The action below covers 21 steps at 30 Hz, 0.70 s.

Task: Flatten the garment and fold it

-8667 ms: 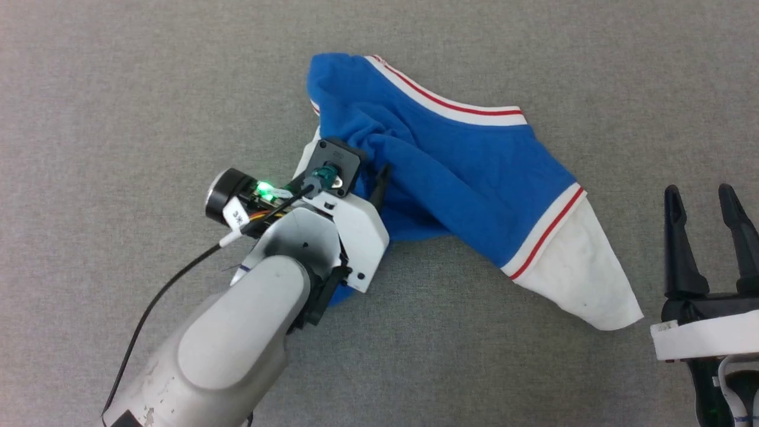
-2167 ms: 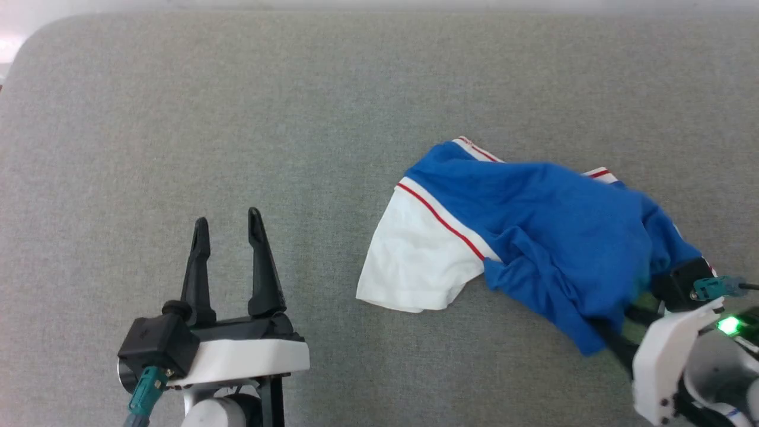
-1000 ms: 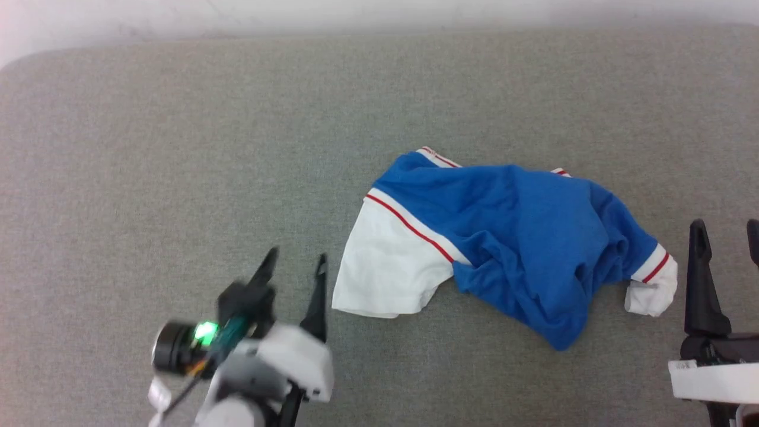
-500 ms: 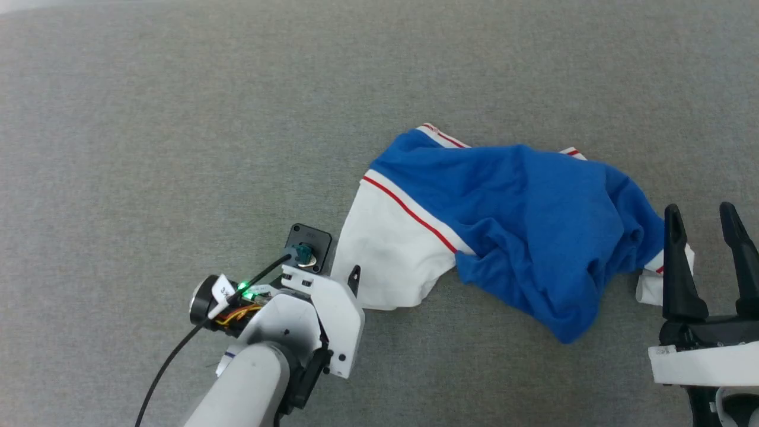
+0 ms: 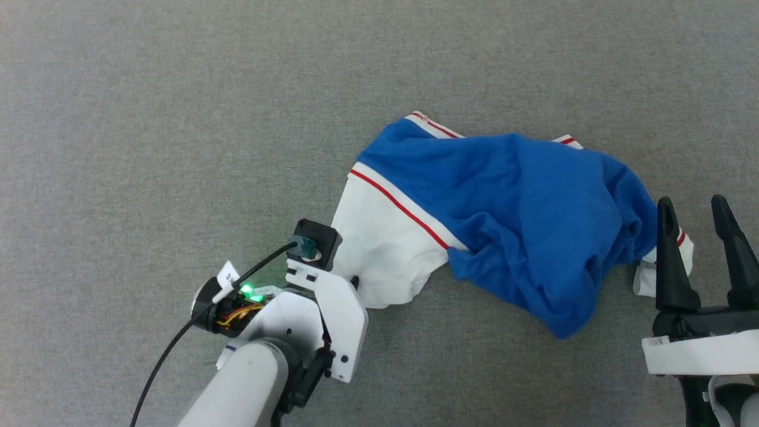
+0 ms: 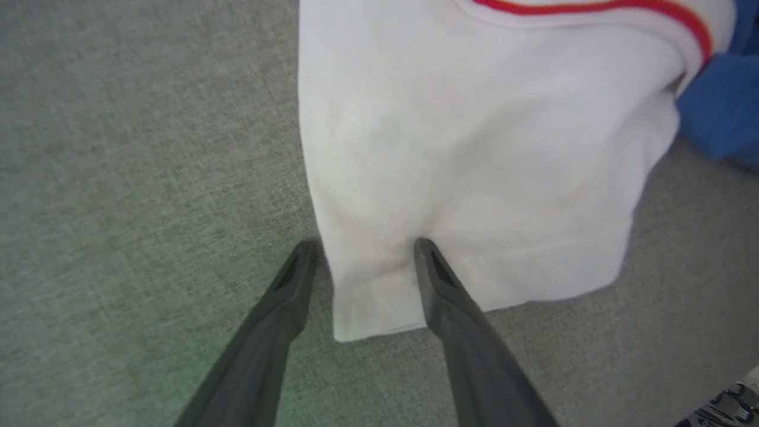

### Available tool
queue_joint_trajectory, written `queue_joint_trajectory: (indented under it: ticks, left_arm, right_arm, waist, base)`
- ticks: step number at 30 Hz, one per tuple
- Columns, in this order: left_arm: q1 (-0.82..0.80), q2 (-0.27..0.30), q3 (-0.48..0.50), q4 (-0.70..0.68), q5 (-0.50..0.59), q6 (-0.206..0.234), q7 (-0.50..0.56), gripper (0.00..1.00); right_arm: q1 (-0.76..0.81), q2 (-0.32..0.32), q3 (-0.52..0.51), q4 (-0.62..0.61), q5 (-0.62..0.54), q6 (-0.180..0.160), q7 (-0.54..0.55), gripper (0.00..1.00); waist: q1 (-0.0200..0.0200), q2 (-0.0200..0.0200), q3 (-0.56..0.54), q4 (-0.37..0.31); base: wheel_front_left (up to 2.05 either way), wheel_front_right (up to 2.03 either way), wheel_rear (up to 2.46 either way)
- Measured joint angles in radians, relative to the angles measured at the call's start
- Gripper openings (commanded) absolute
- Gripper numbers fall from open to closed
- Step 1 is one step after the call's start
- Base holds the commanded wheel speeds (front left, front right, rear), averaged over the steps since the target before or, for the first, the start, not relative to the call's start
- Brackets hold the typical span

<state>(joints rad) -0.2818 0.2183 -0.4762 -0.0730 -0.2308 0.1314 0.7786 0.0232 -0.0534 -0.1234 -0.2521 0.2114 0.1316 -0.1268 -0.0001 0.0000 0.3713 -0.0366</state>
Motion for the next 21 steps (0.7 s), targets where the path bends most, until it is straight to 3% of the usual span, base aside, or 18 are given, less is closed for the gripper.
queue_joint_trajectory:
  ticks: [4, 10, 18, 21]
  left_arm:
    - [0.007, -0.016, -0.004, 0.008, -0.006, 0.001, -0.036, 0.0]
    - [0.021, -0.06, 0.04, 0.039, -0.007, 0.065, -0.194, 0.0]
    - [0.058, -0.083, 0.198, -0.068, -0.083, 0.143, -0.368, 0.0]
    - [0.128, -0.054, 0.271, -0.136, -0.102, 0.172, -0.379, 0.0]
  right_arm:
    - [-0.007, 0.0, 0.002, 0.012, 0.0, 0.0, -0.001, 1.0]
    - [-0.016, 0.0, 0.005, 0.024, 0.0, 0.0, -0.006, 1.0]
    - [-0.012, 0.0, 0.005, 0.022, 0.0, 0.0, 0.003, 1.0]
    - [-0.004, 0.0, 0.004, 0.011, -0.002, 0.0, 0.013, 1.0]
  waist:
    - [0.0001, 0.0, 0.001, -0.001]
    - [0.0002, 0.0, -0.019, 0.0]
    - [0.0001, 0.0, -0.062, 0.013]
    - [0.0001, 0.0, -0.073, 0.025]
  base:
    - [0.0, 0.0, 0.0]
    - [0.0, 0.0, 0.0]
    - [0.0, 0.0, 0.0]
    - [0.0, 0.0, 0.0]
